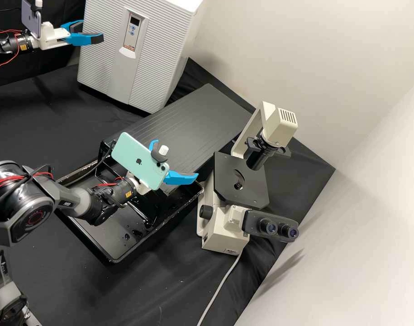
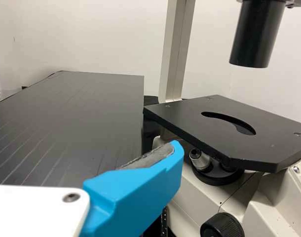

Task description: Open the incubator door

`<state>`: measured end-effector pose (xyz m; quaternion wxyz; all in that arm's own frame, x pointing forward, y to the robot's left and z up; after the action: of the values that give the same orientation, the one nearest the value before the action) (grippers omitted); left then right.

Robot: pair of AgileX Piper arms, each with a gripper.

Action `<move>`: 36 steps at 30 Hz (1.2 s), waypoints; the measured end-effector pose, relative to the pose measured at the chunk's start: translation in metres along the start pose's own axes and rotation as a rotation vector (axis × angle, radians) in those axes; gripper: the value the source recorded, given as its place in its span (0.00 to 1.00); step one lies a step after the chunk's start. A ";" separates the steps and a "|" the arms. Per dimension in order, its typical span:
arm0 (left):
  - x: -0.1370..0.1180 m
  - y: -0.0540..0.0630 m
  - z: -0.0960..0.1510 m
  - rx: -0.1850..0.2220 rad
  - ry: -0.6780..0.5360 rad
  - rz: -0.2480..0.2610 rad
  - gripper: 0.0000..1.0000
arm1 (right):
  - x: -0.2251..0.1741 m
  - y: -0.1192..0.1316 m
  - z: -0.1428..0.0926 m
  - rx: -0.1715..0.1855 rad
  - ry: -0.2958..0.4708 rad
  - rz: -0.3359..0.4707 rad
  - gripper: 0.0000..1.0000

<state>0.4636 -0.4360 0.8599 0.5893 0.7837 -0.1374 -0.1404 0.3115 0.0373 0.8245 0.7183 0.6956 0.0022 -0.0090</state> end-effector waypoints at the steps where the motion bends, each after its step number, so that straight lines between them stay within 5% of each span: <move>1: 0.000 0.000 0.000 -0.002 0.003 0.002 0.00 | 0.000 0.000 0.000 0.000 0.000 0.000 1.00; 36: -0.005 -0.003 -0.005 -0.027 0.047 0.021 0.00 | 0.000 0.000 0.000 0.000 0.000 0.000 1.00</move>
<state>0.4614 -0.4293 0.8587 0.6045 0.7772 -0.1297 -0.1175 0.3115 0.0373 0.8245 0.7183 0.6956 0.0022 -0.0090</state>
